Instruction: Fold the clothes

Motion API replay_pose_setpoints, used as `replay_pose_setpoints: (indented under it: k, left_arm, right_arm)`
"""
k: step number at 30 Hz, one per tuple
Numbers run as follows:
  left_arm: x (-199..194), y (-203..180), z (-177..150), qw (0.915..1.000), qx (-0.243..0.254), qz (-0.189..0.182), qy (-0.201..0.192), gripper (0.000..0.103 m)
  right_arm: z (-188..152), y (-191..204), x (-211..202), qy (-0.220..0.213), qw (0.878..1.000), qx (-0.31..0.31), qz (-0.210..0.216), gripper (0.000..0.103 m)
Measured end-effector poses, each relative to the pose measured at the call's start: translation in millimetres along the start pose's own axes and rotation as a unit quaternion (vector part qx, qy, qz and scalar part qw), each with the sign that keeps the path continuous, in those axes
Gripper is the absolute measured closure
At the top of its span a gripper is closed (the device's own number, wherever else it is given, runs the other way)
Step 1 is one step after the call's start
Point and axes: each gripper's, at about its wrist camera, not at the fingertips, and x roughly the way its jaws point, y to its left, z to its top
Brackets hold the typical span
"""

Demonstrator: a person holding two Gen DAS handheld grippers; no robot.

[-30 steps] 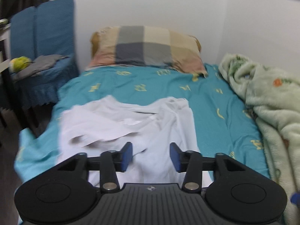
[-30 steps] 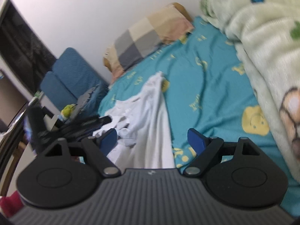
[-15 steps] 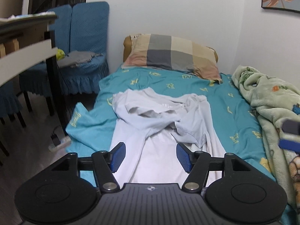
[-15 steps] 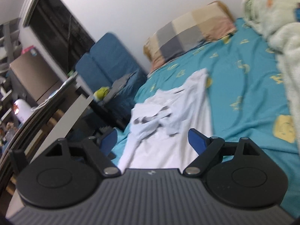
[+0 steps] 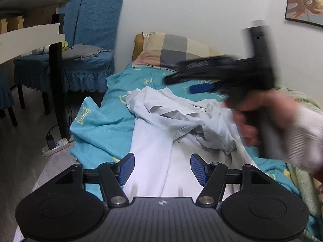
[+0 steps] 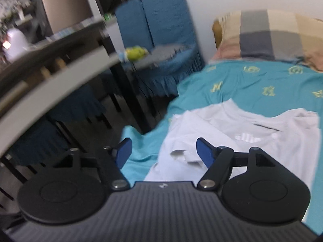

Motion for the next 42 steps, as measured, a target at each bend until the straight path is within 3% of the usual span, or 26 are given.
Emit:
replay_pose_setpoints:
  k: [2,5,7,8,11,15,18,21,24,29,38,42]
  left_arm:
    - [6.7,4.6,-3.0,1.0000,0.000,-0.003,0.007,0.039]
    - [18.1,15.8,-8.8,0.9991,-0.024,-0.013,0.032,0.039]
    - [21.0,22.3,-11.5,0.9981,-0.041,-0.014,0.043,0.039]
    - [20.3,24.8,-12.5,0.9976,-0.049,-0.016,0.045,0.039]
    - [14.4,28.9,-14.7,0.9967,-0.068,-0.016,0.041,0.039]
    - [13.6,24.3,-16.4,0.9972,-0.063,-0.014,0.038,0.039]
    - [16.6,20.6,-15.5,0.9978,-0.055,-0.010,0.036,0.039]
    - [22.9,17.3,-15.0,0.9984,-0.044,-0.001,0.035,0.039]
    - [36.0,17.5,-15.8,0.9981,-0.039,0.012,0.047,0.039]
    - [48.2,16.0,-15.8,0.9980,-0.025,0.019,0.055,0.039]
    - [23.2,1.7,-16.8,0.9994,0.003,0.014,0.031,0.036]
    - [9.1,-0.2,-19.0,0.9991,-0.022,-0.004,0.036,0.035]
  right_arm:
    - [-3.3,2.5,34.2,0.025,0.999,-0.016,-0.015,0.030]
    - [-14.9,6.8,67.3,0.058,0.996,-0.050,-0.042,0.048]
    - [-21.3,5.8,77.1,0.064,0.993,-0.065,-0.074,0.090]
    - [-21.4,1.8,76.2,0.054,0.993,-0.057,-0.084,0.095]
    - [-8.6,-16.6,58.1,-0.017,0.996,-0.007,-0.090,0.097]
    - [16.8,-57.3,44.8,-0.086,0.986,0.074,-0.123,0.098]
    - [25.0,-96.6,52.3,-0.096,0.973,0.119,-0.172,0.100]
    - [18.7,-135.3,67.9,-0.069,0.964,0.158,-0.202,0.100]
    - [3.2,-152.6,68.4,-0.066,0.963,0.176,-0.193,0.100]
    - [-8.5,-136.2,30.6,-0.067,0.971,0.154,-0.168,0.100]
    - [-51.0,-43.3,-123.7,-0.098,0.975,0.175,-0.099,0.100]
    - [-80.1,5.3,-188.2,-0.105,0.979,0.155,-0.078,0.100]
